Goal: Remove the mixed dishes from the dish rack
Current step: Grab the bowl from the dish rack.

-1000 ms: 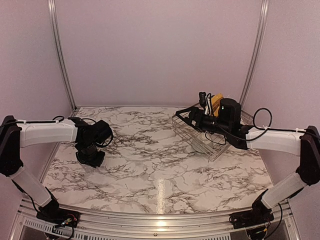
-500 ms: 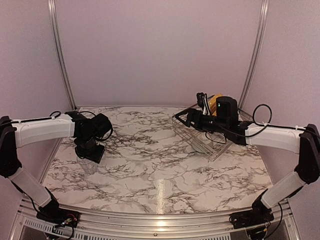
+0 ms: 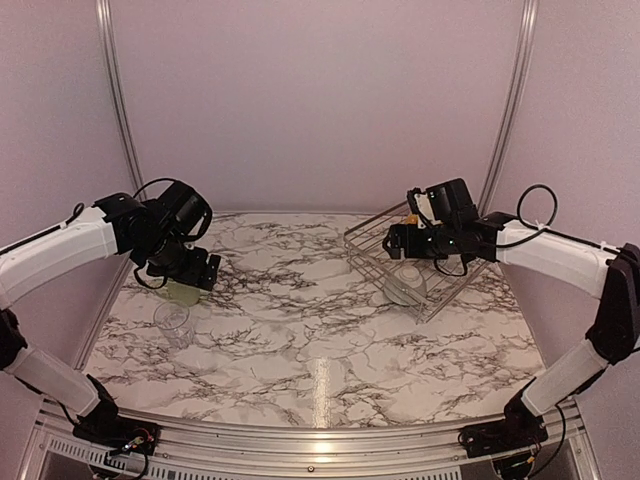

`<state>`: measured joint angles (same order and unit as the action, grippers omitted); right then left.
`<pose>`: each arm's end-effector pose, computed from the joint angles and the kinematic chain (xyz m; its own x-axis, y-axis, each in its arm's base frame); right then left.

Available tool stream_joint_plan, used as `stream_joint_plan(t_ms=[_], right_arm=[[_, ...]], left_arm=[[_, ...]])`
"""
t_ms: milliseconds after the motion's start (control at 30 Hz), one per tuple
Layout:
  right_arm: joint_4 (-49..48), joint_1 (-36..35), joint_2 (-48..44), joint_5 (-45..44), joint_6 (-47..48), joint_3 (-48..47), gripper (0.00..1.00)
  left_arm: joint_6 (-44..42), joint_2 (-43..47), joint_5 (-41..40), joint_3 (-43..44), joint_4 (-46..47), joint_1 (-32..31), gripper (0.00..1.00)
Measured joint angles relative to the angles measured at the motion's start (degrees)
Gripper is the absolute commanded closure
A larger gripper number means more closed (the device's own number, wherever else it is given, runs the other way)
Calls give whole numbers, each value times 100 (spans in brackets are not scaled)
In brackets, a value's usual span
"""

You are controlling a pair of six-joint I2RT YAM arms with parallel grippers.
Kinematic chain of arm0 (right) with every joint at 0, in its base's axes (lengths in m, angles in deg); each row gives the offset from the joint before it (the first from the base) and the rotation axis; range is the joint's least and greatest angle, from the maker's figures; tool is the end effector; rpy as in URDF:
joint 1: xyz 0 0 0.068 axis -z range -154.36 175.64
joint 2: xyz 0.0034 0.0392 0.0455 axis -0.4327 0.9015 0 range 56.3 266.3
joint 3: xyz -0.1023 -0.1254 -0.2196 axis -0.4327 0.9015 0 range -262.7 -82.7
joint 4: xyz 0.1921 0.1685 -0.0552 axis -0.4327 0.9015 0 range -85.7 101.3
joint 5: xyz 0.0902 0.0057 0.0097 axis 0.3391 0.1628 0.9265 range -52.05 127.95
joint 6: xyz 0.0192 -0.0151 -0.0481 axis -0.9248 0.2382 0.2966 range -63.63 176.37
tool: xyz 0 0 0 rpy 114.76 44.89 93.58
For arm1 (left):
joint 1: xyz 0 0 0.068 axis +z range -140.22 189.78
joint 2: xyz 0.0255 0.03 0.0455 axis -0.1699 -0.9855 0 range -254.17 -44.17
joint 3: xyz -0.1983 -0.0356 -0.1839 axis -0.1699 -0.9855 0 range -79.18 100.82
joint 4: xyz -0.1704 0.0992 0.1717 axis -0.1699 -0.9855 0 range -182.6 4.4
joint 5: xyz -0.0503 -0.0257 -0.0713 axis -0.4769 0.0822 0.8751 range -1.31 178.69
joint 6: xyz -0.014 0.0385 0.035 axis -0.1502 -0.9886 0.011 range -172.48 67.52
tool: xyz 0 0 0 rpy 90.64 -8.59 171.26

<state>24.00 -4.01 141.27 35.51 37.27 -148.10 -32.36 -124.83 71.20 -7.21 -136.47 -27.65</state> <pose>0.2899 0.1632 0.2816 -0.6721 -0.0064 -0.7404 -0.2599 0.9384 0.2278 0.2314 -0.1637 0.3031 -0.8006 0.1998 -0.5648 0.1954 0.9783 0.0692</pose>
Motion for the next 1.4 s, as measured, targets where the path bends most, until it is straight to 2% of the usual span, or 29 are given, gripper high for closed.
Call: stream_joint_plan(t_ms=[100,300,433,600,1067,1400], right_arm=[[413,219,162,-192,96,-229,8],[1200,413,1110,-450,140,-887,12],[1703,433,1731,-522,144,-1250,19],[1945,444,2070,-525,149,-1478,27],[2015,450,2122,-568,164,-1482,32],[1978,450,2173,-608,205,-1537,46]], left_arm=[[4,251,170,-4,267,0,1],[52,1222,675,-186,1178,-2,1],[173,1659,1126,-457,1814,-2,1],[319,1646,1515,-675,2170,-2,1],[442,1335,2100,-798,2503,-2,1],[518,1276,2291,-798,2684,-2,1]])
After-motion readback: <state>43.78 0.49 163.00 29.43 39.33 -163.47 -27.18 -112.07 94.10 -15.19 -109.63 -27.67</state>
